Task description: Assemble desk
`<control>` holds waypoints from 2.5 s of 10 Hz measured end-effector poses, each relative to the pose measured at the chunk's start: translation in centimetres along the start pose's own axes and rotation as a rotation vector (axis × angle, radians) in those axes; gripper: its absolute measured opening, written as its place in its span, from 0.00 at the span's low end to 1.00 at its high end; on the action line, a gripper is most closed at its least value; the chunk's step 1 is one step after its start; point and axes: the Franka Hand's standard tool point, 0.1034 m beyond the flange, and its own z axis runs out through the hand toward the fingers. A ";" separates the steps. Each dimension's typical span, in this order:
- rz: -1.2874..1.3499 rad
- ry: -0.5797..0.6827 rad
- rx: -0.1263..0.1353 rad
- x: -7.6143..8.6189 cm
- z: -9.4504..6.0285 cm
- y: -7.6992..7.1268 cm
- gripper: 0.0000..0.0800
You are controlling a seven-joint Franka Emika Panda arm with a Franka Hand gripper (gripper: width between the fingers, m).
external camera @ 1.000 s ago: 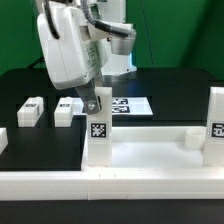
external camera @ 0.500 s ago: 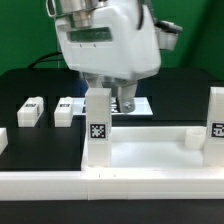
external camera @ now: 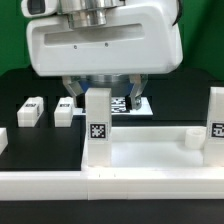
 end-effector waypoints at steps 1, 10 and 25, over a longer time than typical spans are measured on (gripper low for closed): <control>0.018 0.003 0.004 0.0 0.0 -0.4 0.81; 0.864 -0.041 0.035 -0.2 0.2 0.9 0.37; 1.515 -0.099 0.157 -0.3 -3.9 -1.9 0.81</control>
Offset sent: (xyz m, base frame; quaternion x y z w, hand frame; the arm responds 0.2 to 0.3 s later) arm 0.0000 0.0000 0.0000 0.0000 0.0000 0.0650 0.9979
